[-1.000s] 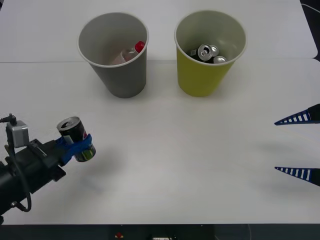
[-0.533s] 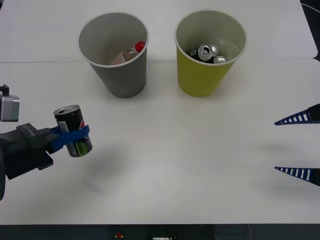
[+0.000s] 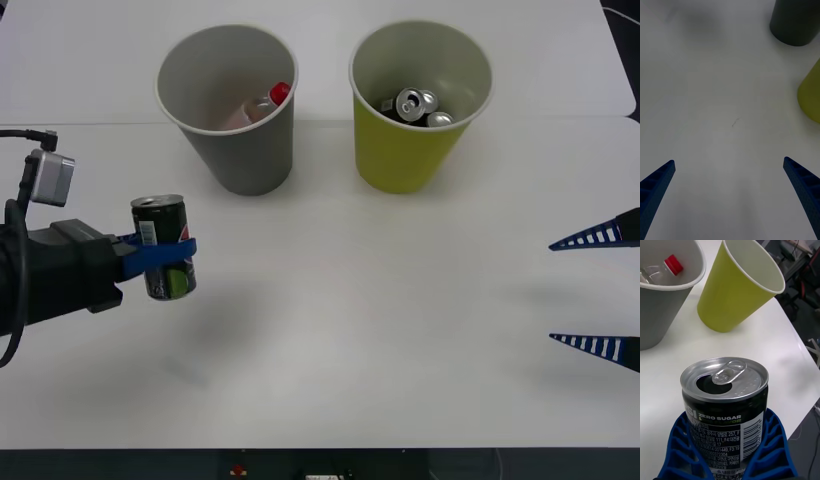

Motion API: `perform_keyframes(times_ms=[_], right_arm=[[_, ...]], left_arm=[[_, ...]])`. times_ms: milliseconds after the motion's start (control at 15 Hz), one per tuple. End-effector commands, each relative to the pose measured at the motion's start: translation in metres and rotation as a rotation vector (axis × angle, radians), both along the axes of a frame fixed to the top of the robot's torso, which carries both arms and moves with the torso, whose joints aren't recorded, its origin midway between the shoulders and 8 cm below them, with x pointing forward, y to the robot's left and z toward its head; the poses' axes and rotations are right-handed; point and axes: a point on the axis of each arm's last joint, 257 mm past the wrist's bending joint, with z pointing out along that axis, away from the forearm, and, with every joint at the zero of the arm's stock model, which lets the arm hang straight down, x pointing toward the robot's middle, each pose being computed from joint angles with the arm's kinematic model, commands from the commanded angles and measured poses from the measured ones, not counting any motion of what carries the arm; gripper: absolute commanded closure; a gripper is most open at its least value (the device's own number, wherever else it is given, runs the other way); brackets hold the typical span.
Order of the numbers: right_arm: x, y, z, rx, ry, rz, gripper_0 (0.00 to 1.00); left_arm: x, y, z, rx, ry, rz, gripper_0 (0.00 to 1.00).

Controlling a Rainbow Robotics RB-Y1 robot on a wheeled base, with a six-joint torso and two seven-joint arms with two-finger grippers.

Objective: Put the can into the green bin and the plastic bottle into the gray bin

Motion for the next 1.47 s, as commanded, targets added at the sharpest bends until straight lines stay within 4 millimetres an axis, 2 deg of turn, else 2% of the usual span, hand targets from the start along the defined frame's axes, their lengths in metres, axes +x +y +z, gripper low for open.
perform_keyframes(times_ms=[67, 333, 533, 667, 1133, 1467], right_arm=[[0.000, 0.000, 0.000, 0.000, 0.000, 0.000, 0.00], [0.000, 0.000, 0.000, 0.000, 0.000, 0.000, 0.00], [0.000, 0.000, 0.000, 0.000, 0.000, 0.000, 0.00], [0.000, 0.000, 0.000, 0.000, 0.000, 0.000, 0.00], [0.000, 0.000, 0.000, 0.000, 0.000, 0.000, 0.00], [0.000, 0.000, 0.000, 0.000, 0.000, 0.000, 0.00]], left_arm=[[0.010, 0.006, 0.005, 0.104, -0.029, -0.013, 1.00], [0.011, 0.002, 0.005, 0.202, -0.001, -0.054, 1.00], [0.011, -0.012, 0.014, 0.239, -0.009, -0.103, 1.00], [0.020, -0.029, 0.028, 0.256, -0.060, -0.130, 1.00], [0.041, -0.086, 0.047, 0.400, -0.195, -0.239, 1.00], [0.077, -0.132, 0.061, 0.487, -0.228, -0.351, 1.00]])
